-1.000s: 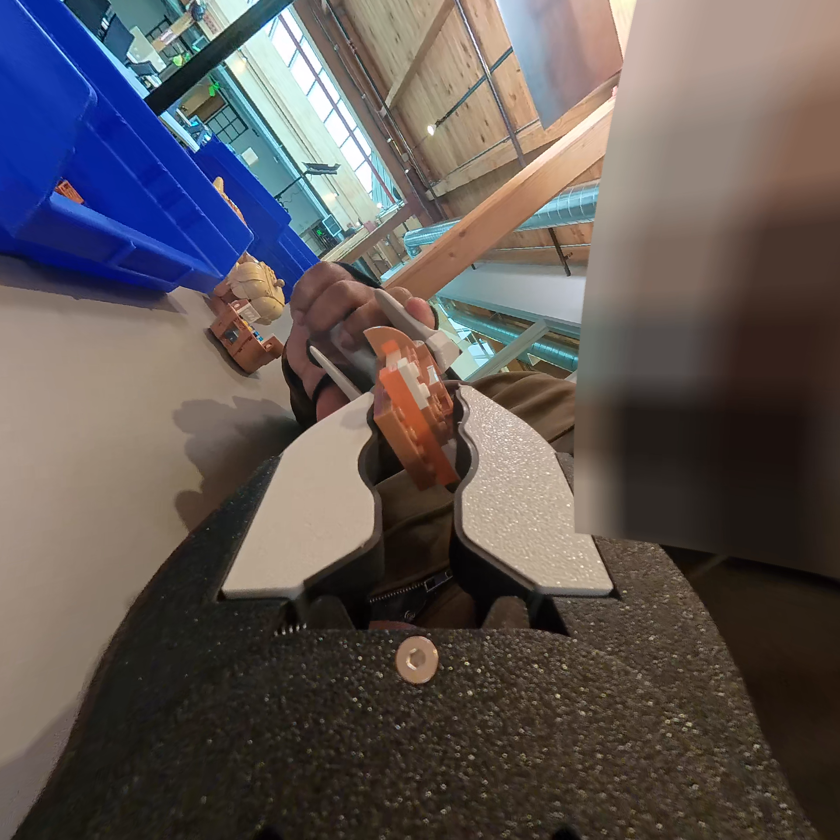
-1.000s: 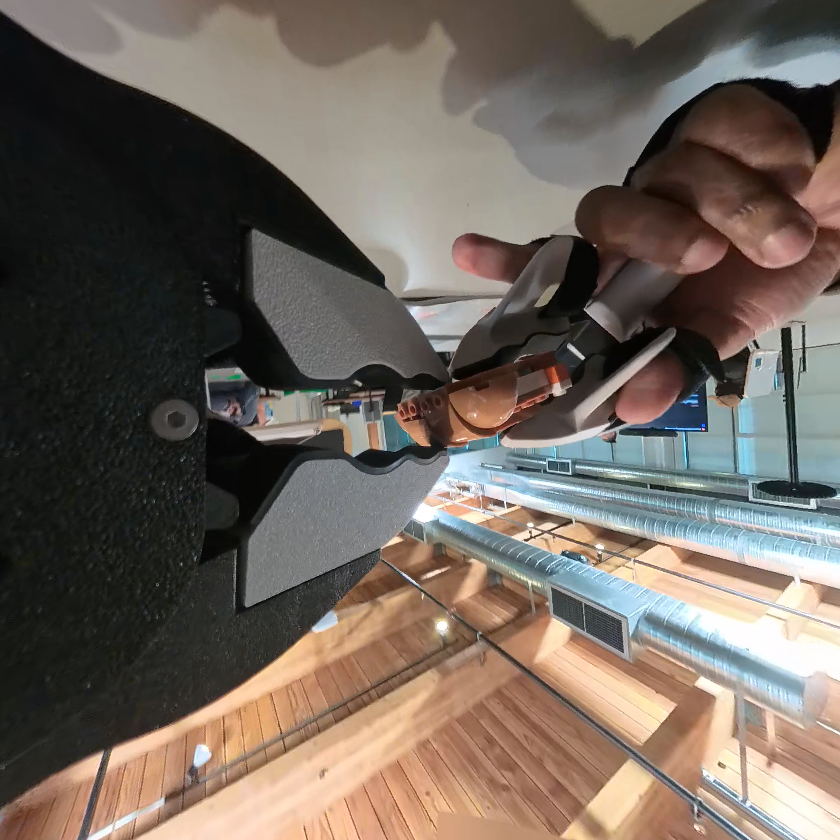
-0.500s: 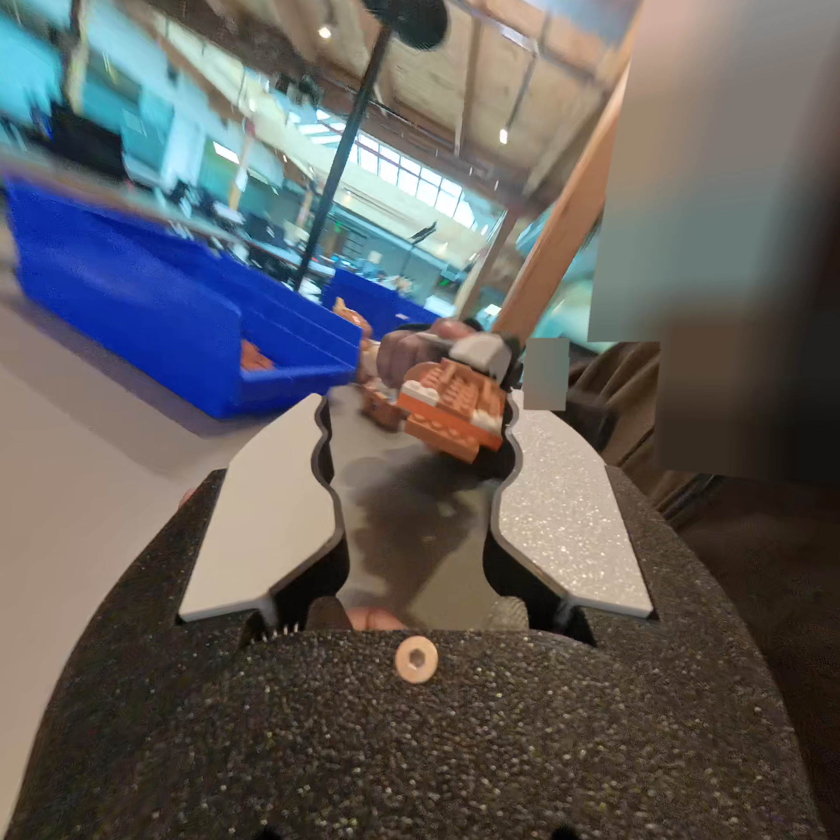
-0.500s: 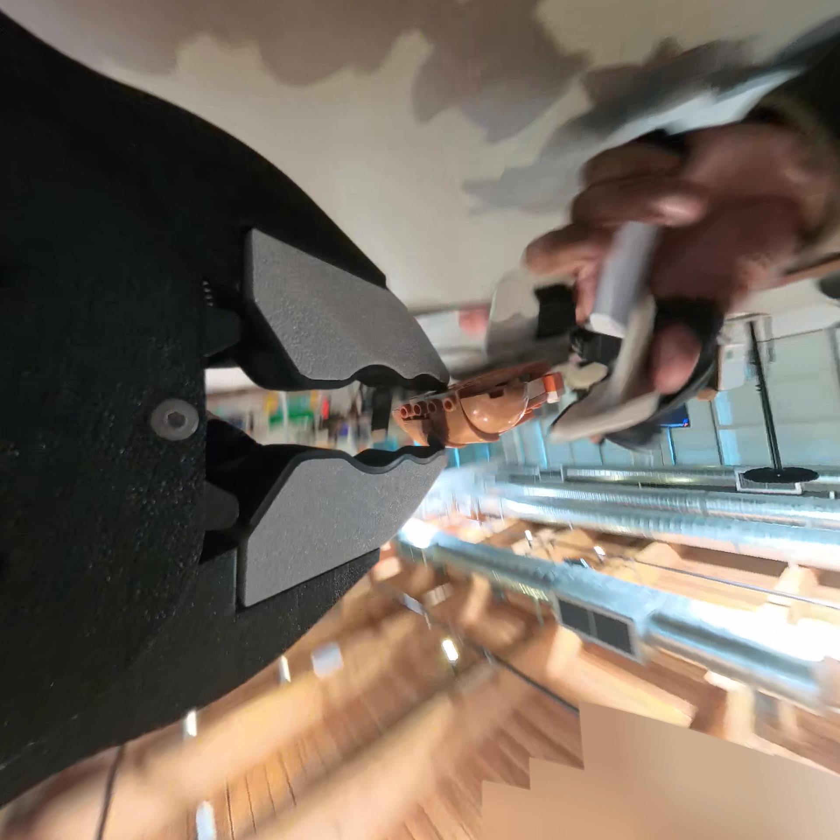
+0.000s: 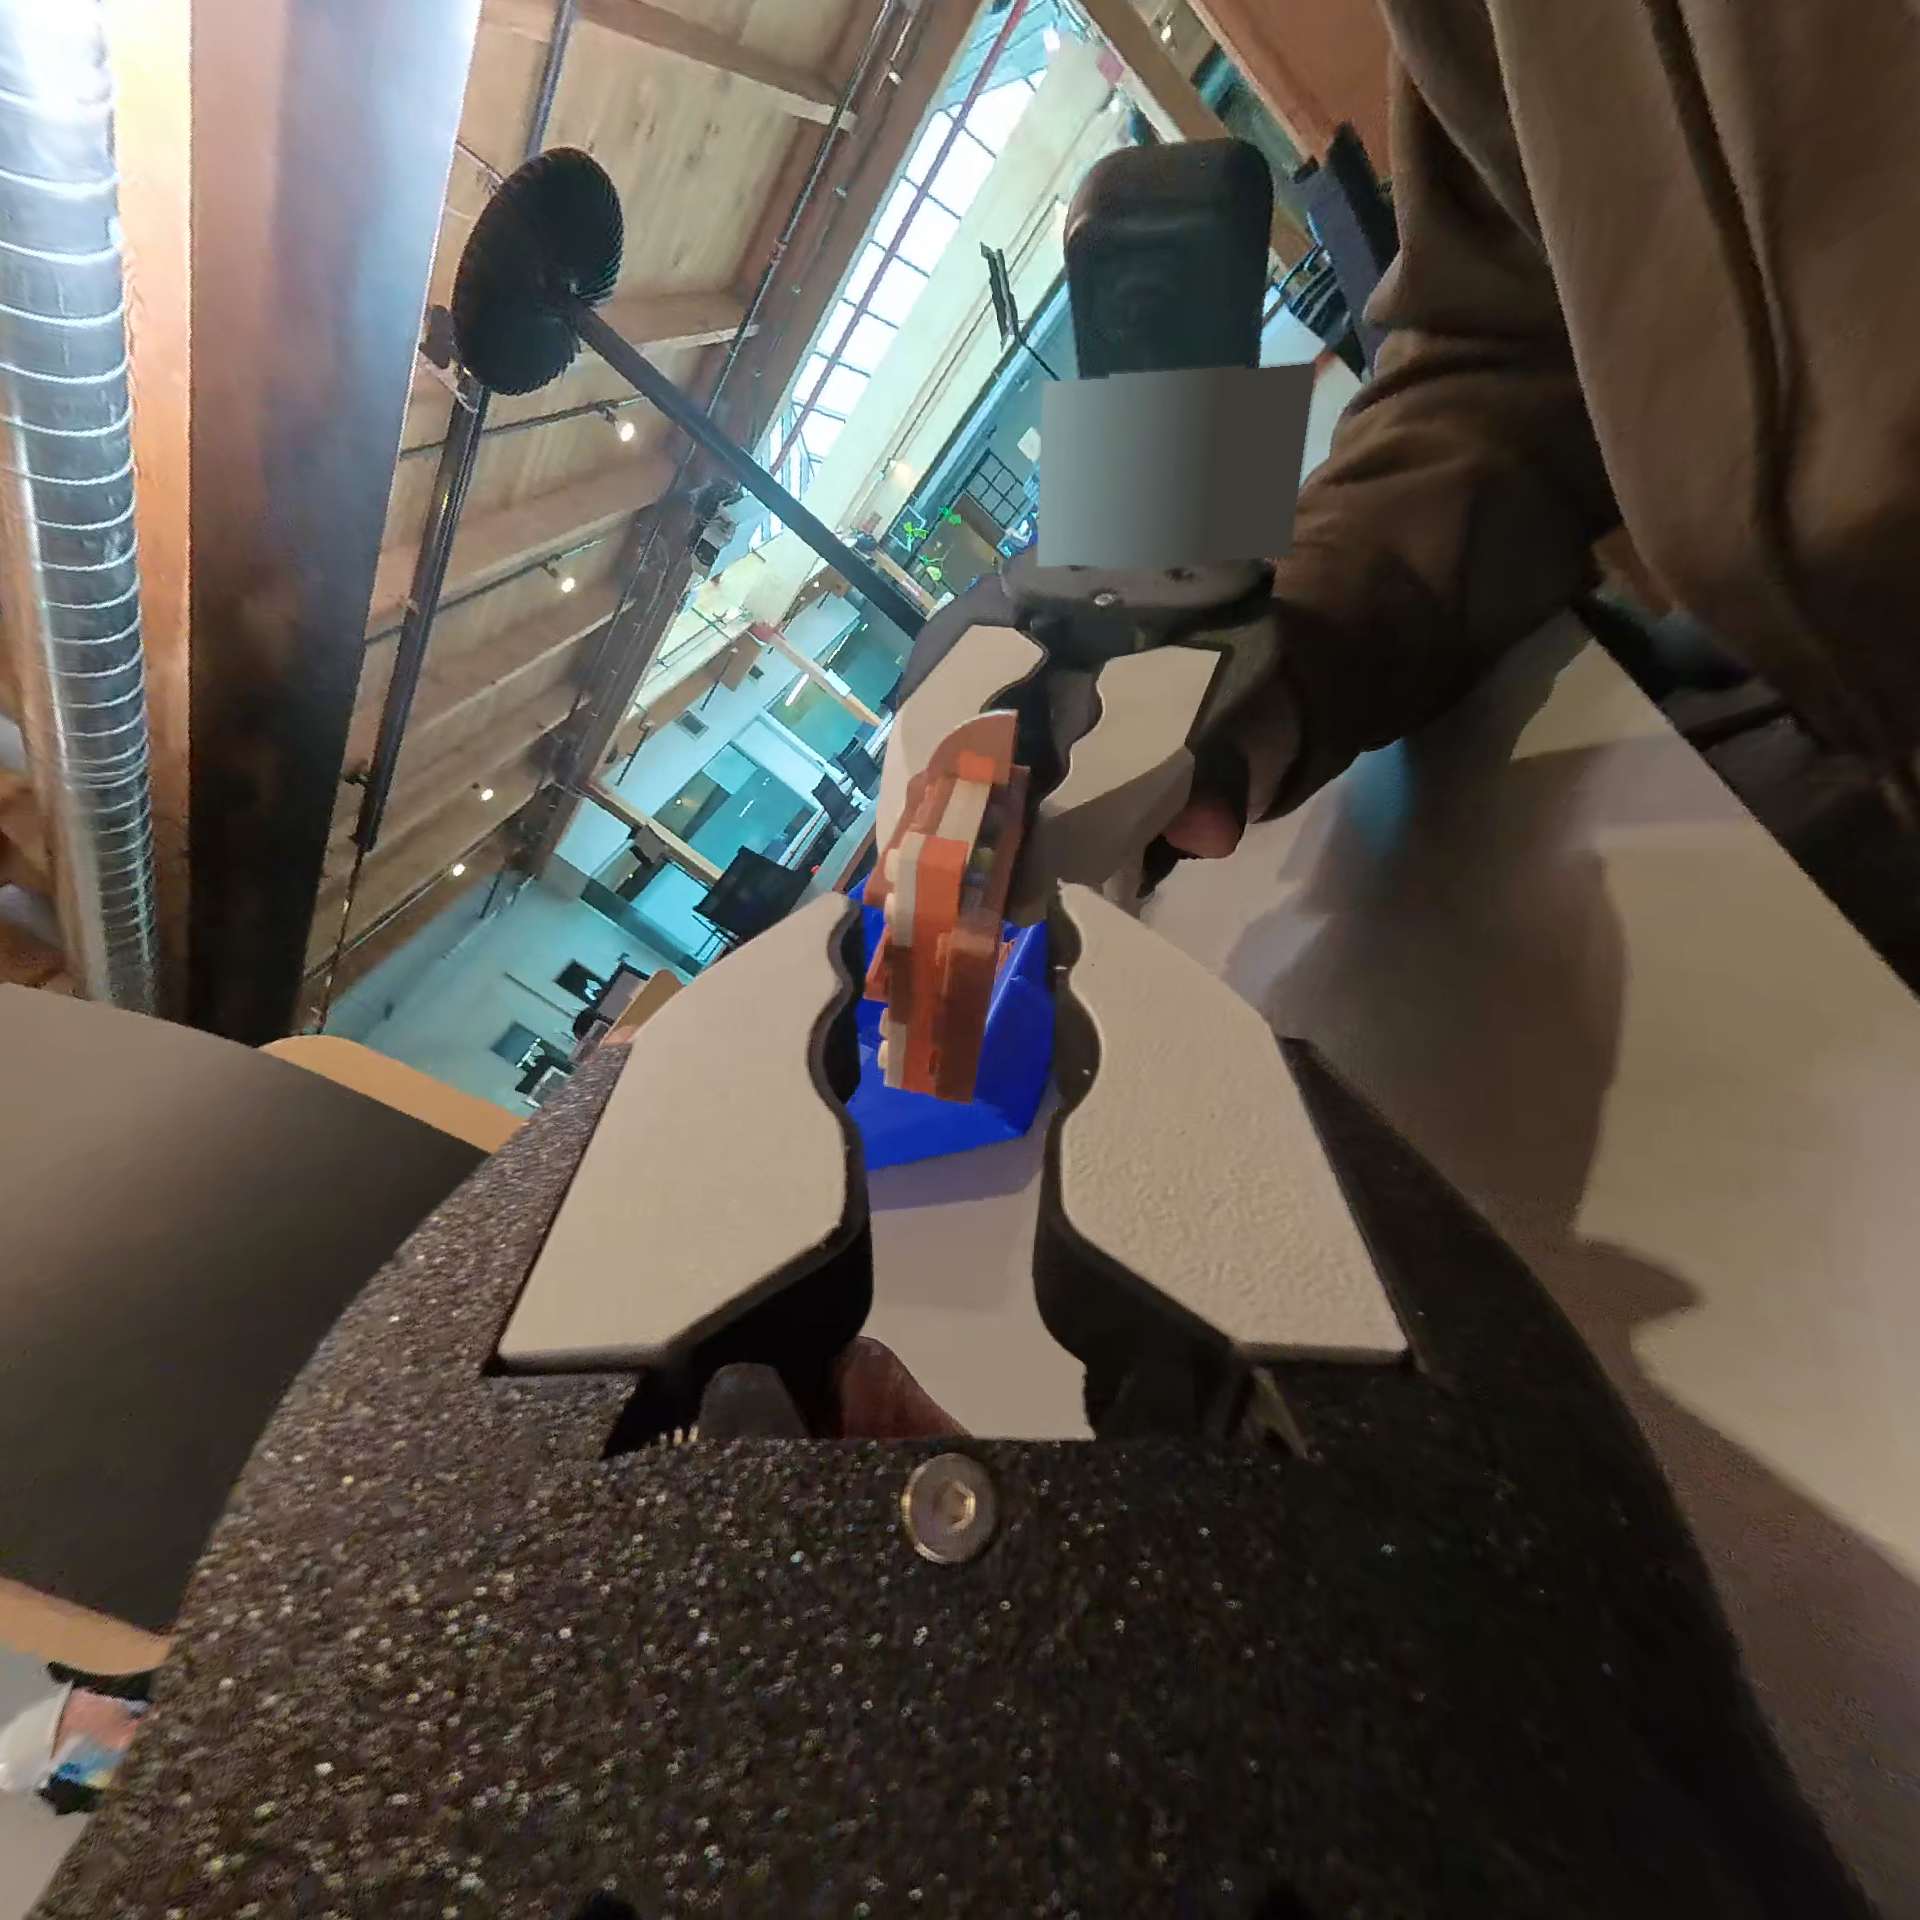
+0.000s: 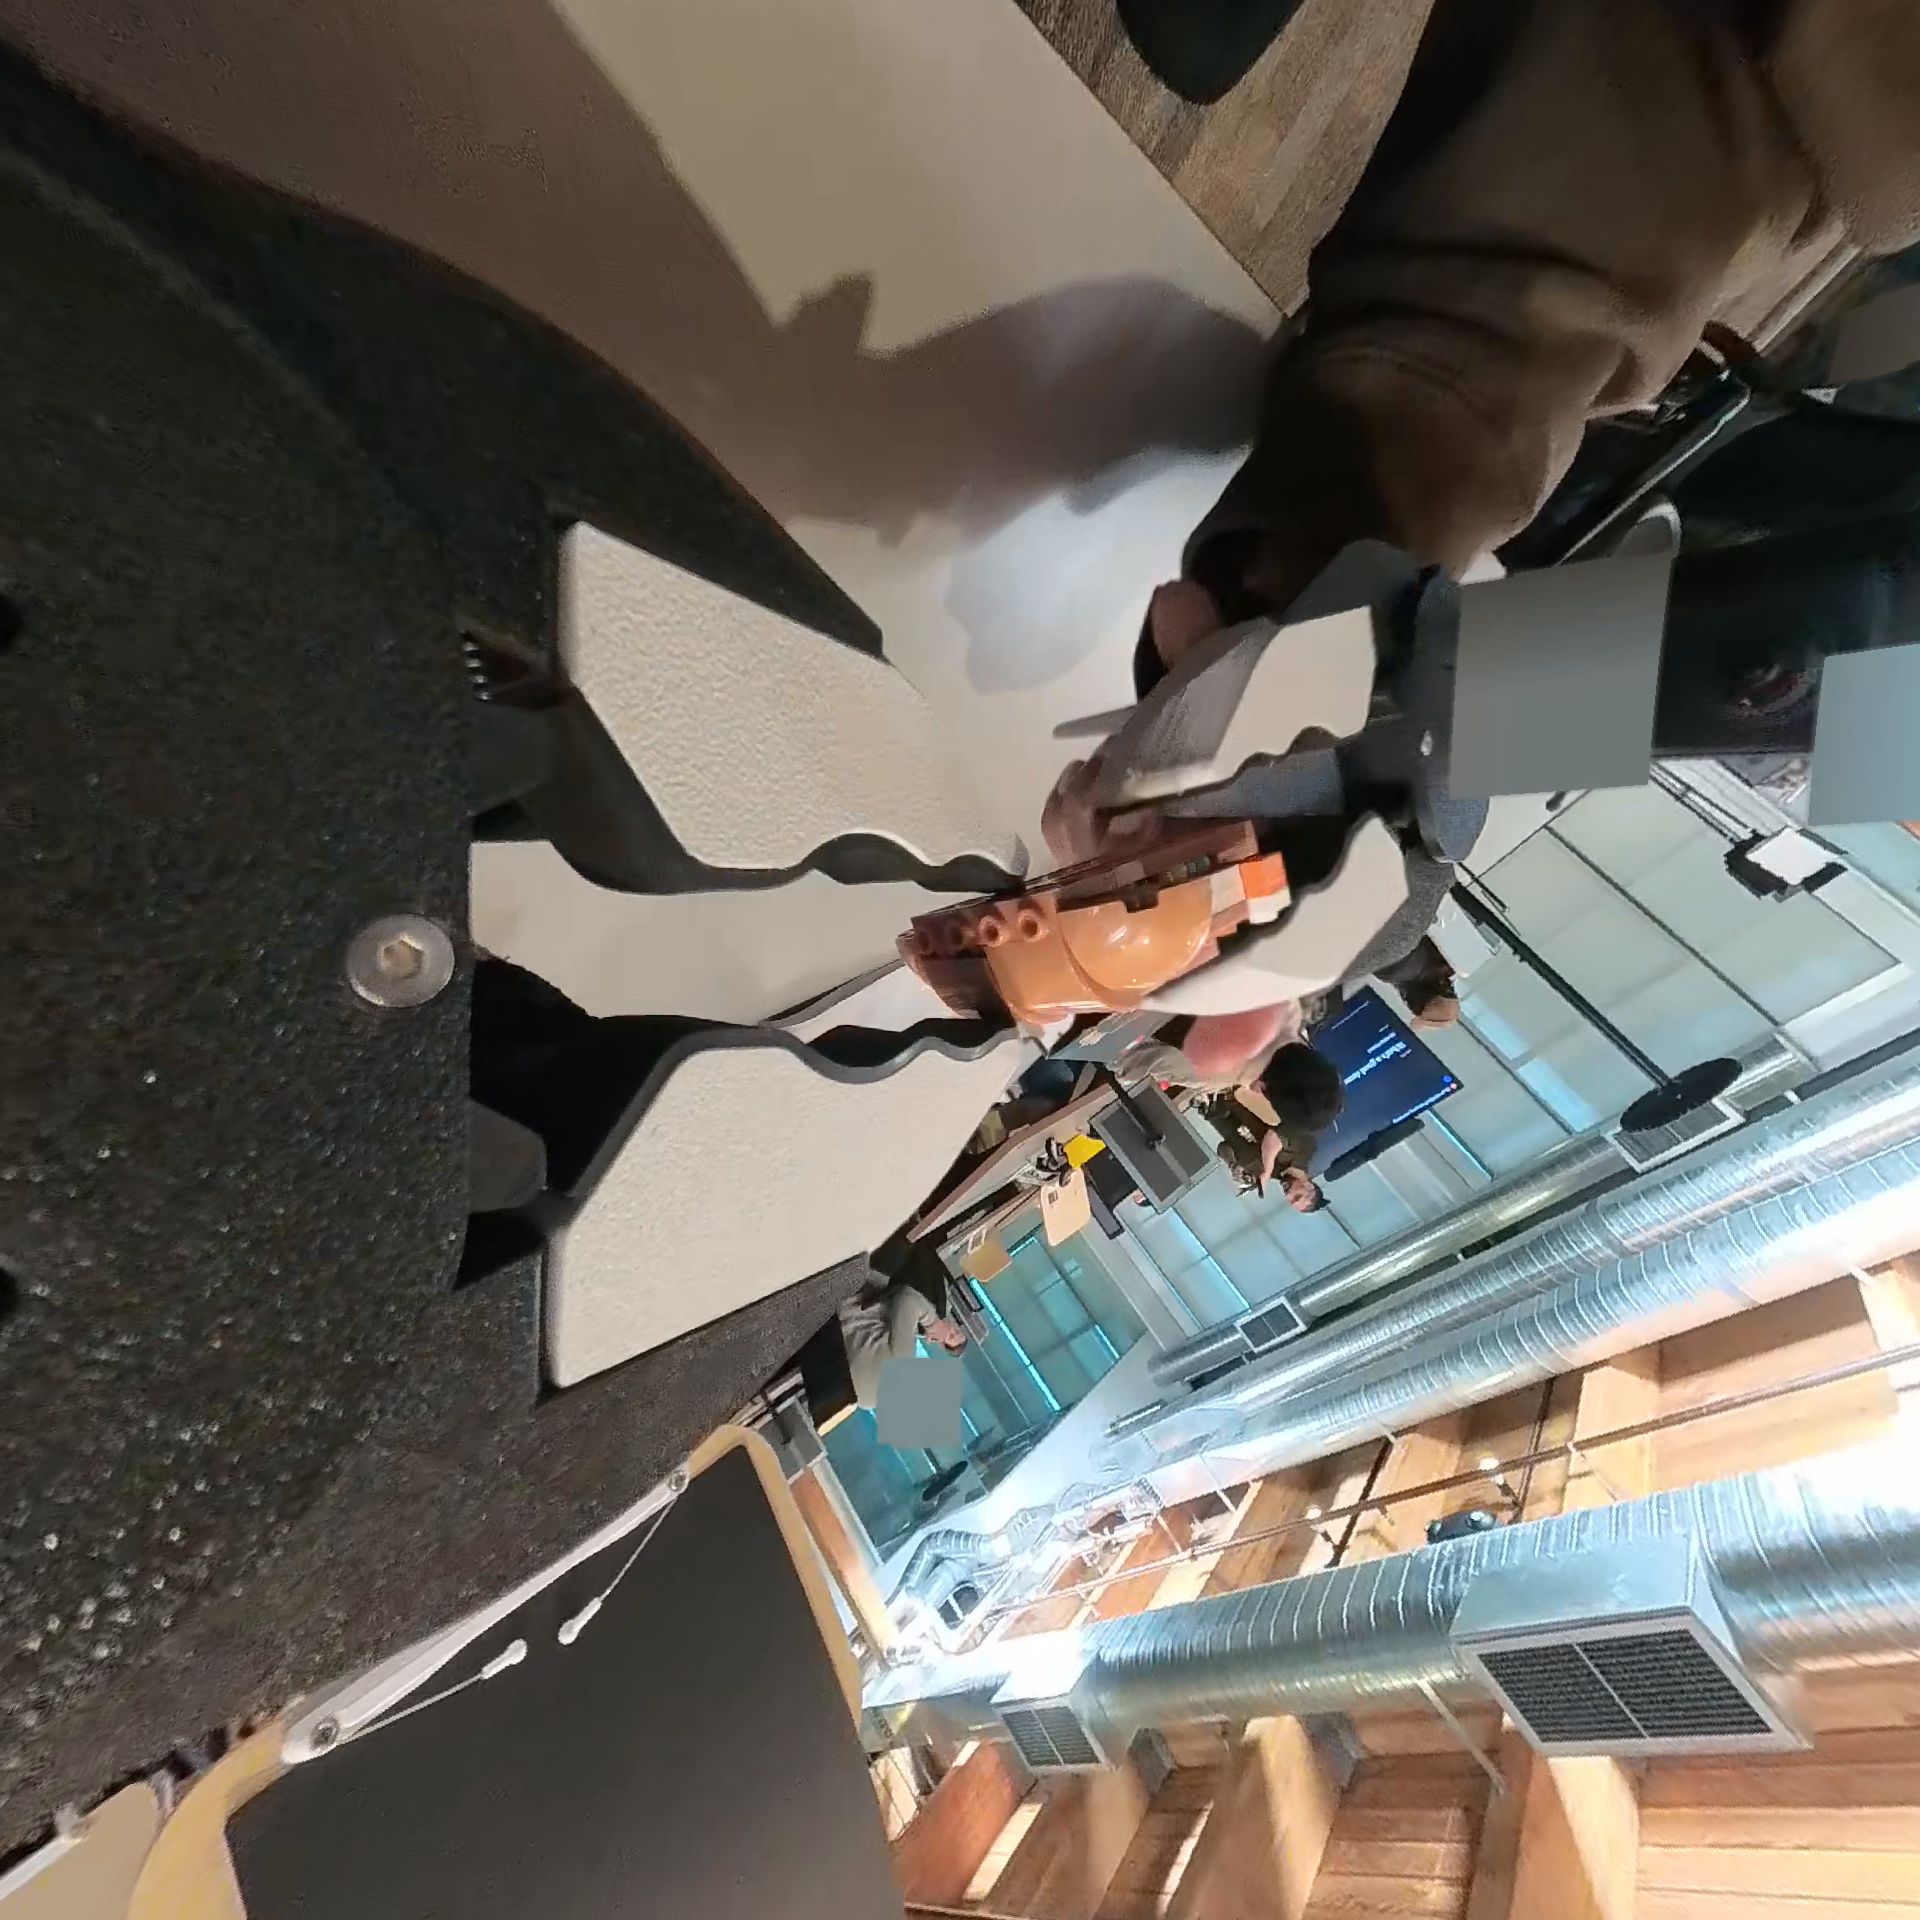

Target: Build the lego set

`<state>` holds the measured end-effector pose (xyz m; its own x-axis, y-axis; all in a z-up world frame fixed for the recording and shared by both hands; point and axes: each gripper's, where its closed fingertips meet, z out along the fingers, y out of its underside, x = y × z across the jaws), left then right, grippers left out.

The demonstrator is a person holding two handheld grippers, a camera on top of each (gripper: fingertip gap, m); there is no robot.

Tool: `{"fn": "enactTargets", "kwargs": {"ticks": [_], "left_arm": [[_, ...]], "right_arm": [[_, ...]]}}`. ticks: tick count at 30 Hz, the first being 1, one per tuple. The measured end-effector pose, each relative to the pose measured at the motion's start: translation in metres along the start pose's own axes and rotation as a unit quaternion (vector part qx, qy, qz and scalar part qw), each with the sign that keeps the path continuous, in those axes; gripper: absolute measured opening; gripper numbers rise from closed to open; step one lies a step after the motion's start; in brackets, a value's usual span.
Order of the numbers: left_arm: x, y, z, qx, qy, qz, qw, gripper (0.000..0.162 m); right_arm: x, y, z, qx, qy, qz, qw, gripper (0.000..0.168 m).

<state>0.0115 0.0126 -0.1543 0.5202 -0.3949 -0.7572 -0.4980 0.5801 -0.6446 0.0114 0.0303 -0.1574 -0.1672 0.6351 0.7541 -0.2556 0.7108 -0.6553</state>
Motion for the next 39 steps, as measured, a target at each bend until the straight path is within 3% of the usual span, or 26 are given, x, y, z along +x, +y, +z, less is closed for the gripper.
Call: {"fn": "enactTargets", "kwargs": {"ticks": [9, 17, 31, 39], "left_arm": [[-0.002, -0.002, 0.005, 0.021, -0.023, -0.008, 0.999, 0.022], [-0.007, -0.006, 0.005, 0.044, -0.052, -0.034, 0.997, 0.022], [-0.004, -0.006, 0.004, 0.035, -0.051, -0.006, 0.998, 0.022], [-0.004, -0.006, 0.005, 0.027, -0.055, 0.009, 0.998, 0.022]], "right_arm": [[0.001, -0.001, -0.002, -0.007, -0.001, -0.03, 1.0, 0.022], [0.007, -0.009, -0.004, 0.016, 0.027, -0.023, 0.999, 0.023], [0.005, -0.007, -0.005, -0.021, 0.028, -0.086, 0.996, 0.021], [0.005, -0.007, -0.005, -0.014, 0.026, -0.066, 0.997, 0.021]]}}
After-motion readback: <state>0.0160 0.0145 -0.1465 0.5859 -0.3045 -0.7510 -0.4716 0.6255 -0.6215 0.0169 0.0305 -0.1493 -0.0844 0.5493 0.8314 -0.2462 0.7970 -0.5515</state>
